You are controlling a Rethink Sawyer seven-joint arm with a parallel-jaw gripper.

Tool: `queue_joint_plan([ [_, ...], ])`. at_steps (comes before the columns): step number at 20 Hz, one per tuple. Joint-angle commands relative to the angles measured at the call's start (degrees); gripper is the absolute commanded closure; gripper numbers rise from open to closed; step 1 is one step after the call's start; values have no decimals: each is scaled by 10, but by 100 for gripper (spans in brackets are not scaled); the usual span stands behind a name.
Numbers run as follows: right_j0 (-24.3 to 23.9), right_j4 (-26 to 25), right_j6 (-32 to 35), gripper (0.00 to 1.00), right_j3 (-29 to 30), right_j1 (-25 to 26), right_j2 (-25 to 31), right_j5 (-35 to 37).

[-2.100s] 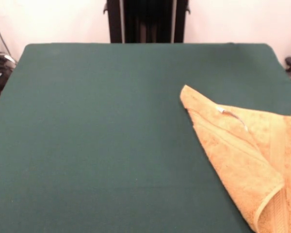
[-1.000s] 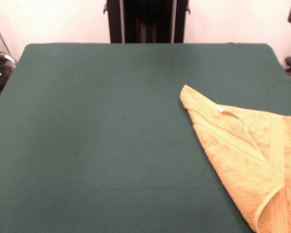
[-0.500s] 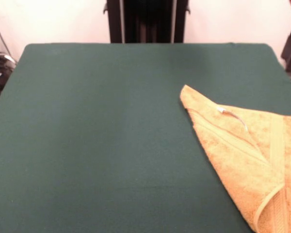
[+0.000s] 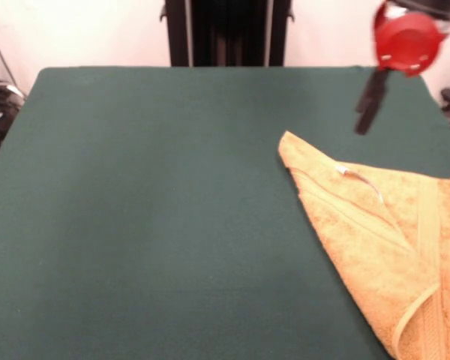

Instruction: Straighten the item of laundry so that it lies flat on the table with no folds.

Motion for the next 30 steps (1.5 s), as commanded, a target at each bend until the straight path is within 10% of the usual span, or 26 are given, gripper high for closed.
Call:
queue_joint_plan([
  [1, -31, -47, -100, 0, 81, -6, 88, -31],
  [13, 4, -6, 91, 0, -2, 73, 80, -22],
  [30, -85, -82, -193, 0, -120, 112, 251, -31],
])
